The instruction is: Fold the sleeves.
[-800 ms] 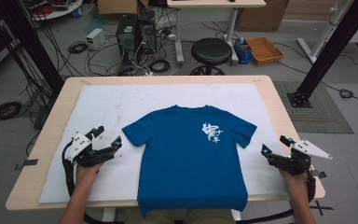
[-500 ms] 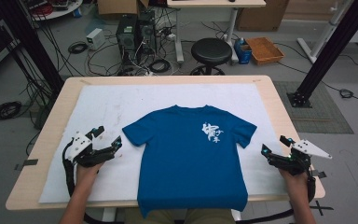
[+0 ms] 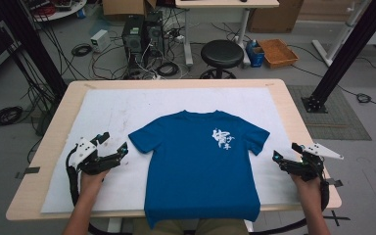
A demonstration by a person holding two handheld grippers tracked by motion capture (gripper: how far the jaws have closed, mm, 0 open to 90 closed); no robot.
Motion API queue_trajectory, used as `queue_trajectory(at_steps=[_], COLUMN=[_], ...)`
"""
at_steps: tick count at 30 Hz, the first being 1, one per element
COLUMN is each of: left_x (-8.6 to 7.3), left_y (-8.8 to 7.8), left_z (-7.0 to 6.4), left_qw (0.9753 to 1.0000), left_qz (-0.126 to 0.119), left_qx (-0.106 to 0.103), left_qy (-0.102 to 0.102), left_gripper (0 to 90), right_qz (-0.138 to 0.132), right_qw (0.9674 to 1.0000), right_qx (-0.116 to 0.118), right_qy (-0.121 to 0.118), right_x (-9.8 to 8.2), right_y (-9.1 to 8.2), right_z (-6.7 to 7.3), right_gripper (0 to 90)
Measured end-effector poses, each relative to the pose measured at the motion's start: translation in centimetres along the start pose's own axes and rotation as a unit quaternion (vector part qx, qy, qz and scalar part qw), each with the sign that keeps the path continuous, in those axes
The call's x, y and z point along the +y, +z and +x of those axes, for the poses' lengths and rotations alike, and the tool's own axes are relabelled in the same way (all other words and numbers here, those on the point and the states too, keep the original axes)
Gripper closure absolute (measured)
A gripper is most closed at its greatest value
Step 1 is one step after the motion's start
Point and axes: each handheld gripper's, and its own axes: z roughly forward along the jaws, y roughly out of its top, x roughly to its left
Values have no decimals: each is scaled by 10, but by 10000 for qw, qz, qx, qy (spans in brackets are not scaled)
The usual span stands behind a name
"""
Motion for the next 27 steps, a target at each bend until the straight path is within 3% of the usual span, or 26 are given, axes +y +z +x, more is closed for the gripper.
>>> queue_trajectory(at_steps=[3, 4, 6, 9, 12, 14, 15, 17, 19, 23, 27], left_x=[0, 0, 0, 1, 1, 1, 1, 1, 1, 1, 1], left_y=[1, 1, 2, 2, 2, 2, 2, 2, 2, 2, 2], left_z=[-1, -1, -1, -2, -4, -4, -5, -4, -3, -4, -5], left_qw=[10000, 10000, 10000, 9999, 9998, 9997, 9998, 9998, 9999, 9998, 9997], left_qz=[2, 29, 47, 68, 96, 115, 110, 120, 100, 125, 119], left_qx=[2, 15, 28, 45, 54, 62, 67, 65, 66, 82, 104], left_qy=[36, 61, 55, 71, 152, 183, 181, 133, 103, 150, 179], left_gripper=[178, 179, 186, 186, 186, 185, 186, 186, 185, 185, 186], right_qz=[63, 16, 10, 80, 391, 412, 566, 729, 941, 1445, 1592], right_qw=[9997, 9975, 9951, 9945, 9924, 9914, 9862, 9827, 9824, 9808, 9804], right_qx=[-92, -121, -32, -33, -220, -298, -435, -428, -469, -759, -1009], right_qy=[196, 691, 988, 1042, 1146, 1205, 1491, 1647, 1547, 1069, 581], right_x=[1, 3, 10, 26, 42, 45, 49, 50, 51, 51, 51], right_y=[1, 2, 3, 8, 24, 30, 47, 60, 73, 92, 97], right_z=[-3, -6, -7, -3, -3, -4, -8, -7, -5, 0, 4], right_gripper=[148, 148, 149, 153, 165, 196, 231, 259, 310, 420, 545])
